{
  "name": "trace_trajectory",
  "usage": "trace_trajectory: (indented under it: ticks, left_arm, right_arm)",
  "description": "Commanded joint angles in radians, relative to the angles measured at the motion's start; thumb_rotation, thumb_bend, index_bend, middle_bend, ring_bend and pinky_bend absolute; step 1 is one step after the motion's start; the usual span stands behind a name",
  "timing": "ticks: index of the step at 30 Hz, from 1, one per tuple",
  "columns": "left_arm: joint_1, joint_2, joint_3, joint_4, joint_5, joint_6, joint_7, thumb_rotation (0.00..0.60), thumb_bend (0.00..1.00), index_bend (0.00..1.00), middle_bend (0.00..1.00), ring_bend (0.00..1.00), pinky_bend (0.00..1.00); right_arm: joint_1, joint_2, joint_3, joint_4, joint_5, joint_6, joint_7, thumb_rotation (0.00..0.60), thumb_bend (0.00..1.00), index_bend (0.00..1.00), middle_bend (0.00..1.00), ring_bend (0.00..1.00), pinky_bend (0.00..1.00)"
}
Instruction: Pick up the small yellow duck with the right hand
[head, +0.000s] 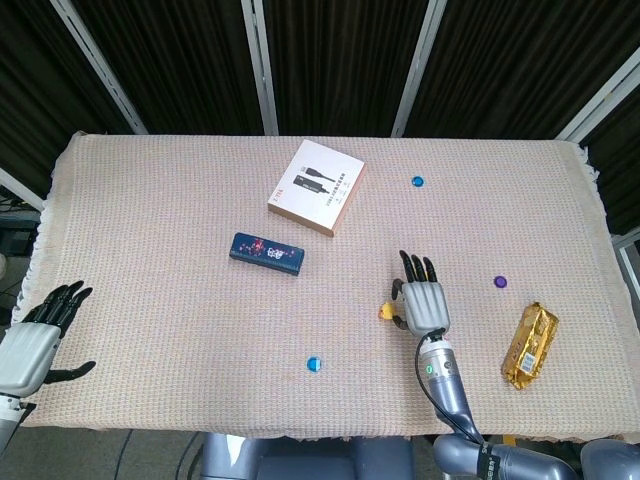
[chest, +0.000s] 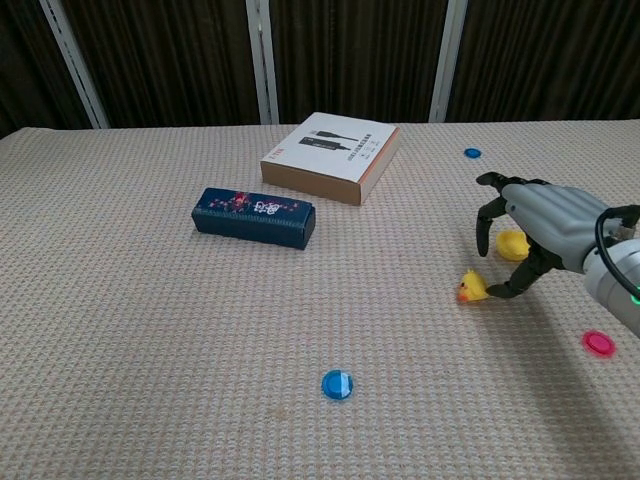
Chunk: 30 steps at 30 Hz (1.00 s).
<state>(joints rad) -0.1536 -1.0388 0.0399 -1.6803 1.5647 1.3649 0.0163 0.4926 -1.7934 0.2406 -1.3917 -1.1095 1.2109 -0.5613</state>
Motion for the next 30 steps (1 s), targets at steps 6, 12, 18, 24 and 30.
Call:
trace_trajectory:
  ticks: [6,12,18,24,30]
  left_arm:
    - [0.001,0.000,0.000,0.001,-0.001,0.002,-0.001,0.600,0.00,0.00,0.00,0.00,0.22]
    - [0.000,0.001,-0.001,0.000,0.000,0.002,-0.001,0.600,0.00,0.00,0.00,0.00,0.22]
    - [0.000,0.001,-0.001,-0.002,-0.003,-0.002,0.001,0.600,0.00,0.00,0.00,0.00,0.22]
    - [-0.001,0.001,-0.001,-0.002,-0.003,-0.002,0.001,0.600,0.00,0.00,0.00,0.00,0.22]
    - [0.000,0.001,-0.001,0.001,-0.004,-0.002,-0.003,0.600,0.00,0.00,0.00,0.00,0.22]
  right_arm:
    - [-0.008,0.000,-0.021,-0.012,0.011,-0.002,0.002,0.600,0.14,0.52,0.00,0.00,0.00]
    - [-0.015,0.006,-0.039,-0.013,0.006,-0.008,0.019,0.600,0.17,0.49,0.00,0.00,0.00]
    - [-0.016,0.010,-0.048,-0.012,0.006,-0.019,0.036,0.600,0.19,0.44,0.00,0.00,0.00]
    - [-0.012,0.009,-0.057,-0.014,0.012,-0.035,0.035,0.600,0.19,0.41,0.00,0.00,0.00]
    - [-0.010,0.003,-0.064,-0.010,0.014,-0.040,0.030,0.600,0.20,0.43,0.00,0.00,0.00]
